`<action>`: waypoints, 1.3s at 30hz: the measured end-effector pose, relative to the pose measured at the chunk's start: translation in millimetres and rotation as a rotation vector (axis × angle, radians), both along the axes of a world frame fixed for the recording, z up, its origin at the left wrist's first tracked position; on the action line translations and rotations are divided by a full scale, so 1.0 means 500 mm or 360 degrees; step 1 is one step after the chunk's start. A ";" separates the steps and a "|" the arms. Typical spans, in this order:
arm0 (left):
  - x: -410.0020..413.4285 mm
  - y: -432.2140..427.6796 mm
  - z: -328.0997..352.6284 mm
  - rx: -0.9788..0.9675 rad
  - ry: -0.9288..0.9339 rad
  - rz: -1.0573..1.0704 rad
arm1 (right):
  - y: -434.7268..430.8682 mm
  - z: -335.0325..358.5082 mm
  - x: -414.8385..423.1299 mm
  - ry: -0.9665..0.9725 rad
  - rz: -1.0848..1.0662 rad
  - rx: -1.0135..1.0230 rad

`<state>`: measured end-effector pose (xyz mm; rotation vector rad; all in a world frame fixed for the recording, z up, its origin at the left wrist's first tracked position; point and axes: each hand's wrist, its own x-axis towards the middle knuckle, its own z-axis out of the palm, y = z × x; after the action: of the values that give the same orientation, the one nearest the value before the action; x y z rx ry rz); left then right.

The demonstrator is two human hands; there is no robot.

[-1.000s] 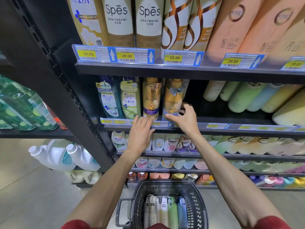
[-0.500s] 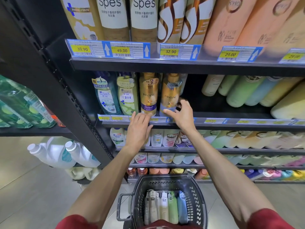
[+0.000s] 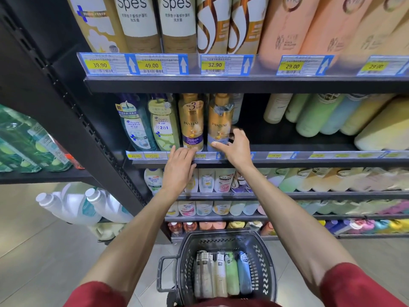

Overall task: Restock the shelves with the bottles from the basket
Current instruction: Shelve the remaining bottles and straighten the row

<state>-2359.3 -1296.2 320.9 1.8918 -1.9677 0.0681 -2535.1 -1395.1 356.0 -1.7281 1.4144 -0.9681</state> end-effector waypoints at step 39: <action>-0.091 0.090 0.150 0.0488 -0.0352 0.0257 | 0.123 0.073 -0.168 0.1609 0.0532 -0.0329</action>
<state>-2405.0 -1251.0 395.8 2.3279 -2.0581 0.0223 -2619.2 -1333.6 392.7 -2.6869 1.5153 0.0073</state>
